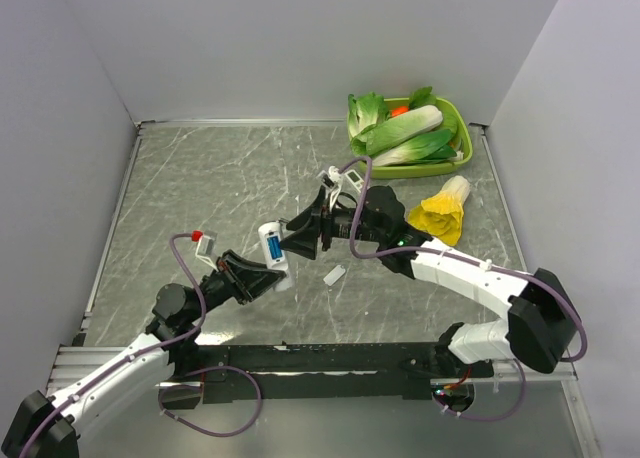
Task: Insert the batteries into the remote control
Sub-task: Load the battery into the remote control.
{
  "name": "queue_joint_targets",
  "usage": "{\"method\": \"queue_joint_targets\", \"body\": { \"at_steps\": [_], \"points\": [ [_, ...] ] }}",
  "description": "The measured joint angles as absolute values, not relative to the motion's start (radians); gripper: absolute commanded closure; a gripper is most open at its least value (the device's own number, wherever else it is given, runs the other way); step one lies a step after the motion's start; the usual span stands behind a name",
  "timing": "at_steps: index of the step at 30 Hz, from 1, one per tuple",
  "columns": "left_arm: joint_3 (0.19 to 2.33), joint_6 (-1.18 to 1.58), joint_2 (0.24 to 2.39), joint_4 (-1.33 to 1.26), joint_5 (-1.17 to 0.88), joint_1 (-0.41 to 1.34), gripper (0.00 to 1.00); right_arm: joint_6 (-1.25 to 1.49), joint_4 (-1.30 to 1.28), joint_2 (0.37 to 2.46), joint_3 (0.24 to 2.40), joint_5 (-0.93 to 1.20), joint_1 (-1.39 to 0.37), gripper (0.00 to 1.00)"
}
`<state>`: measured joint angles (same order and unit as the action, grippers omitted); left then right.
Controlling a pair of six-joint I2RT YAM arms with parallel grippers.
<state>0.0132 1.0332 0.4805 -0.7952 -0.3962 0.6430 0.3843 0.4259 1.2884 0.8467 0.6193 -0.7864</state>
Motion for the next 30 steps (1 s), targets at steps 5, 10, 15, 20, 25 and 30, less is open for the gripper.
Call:
{"method": "queue_joint_targets", "body": {
  "at_steps": [5, 10, 15, 20, 25, 30],
  "points": [
    [0.013, 1.032, 0.485, -0.793, -0.401, 0.643, 0.99, 0.485, 0.507, 1.328, 0.847, 0.681, -0.786, 0.34],
    [0.013, 1.032, 0.502, -0.797, -0.407, 0.643, 0.99, 0.533, 0.554, 1.333, 0.847, 0.711, -0.786, 0.39],
    [0.013, 1.032, 0.515, -0.804, -0.422, 0.643, 0.99, 0.555, 0.58, 1.365, 0.851, 0.728, -0.788, 0.48],
    [0.013, 1.031, 0.515, -0.796, -0.425, 0.643, 0.99, 0.573, 0.585, 1.393, 0.851, 0.739, -0.788, 0.79],
    [0.013, 1.011, 0.508, -0.796, -0.441, 0.643, 0.94, 0.613, 0.601, 1.393, 0.852, 0.775, -0.788, 1.0],
    [0.013, 1.006, 0.507, -0.792, -0.442, 0.643, 0.79, 0.613, 0.605, 1.393, 0.852, 0.781, -0.788, 1.0]
  ]
}}
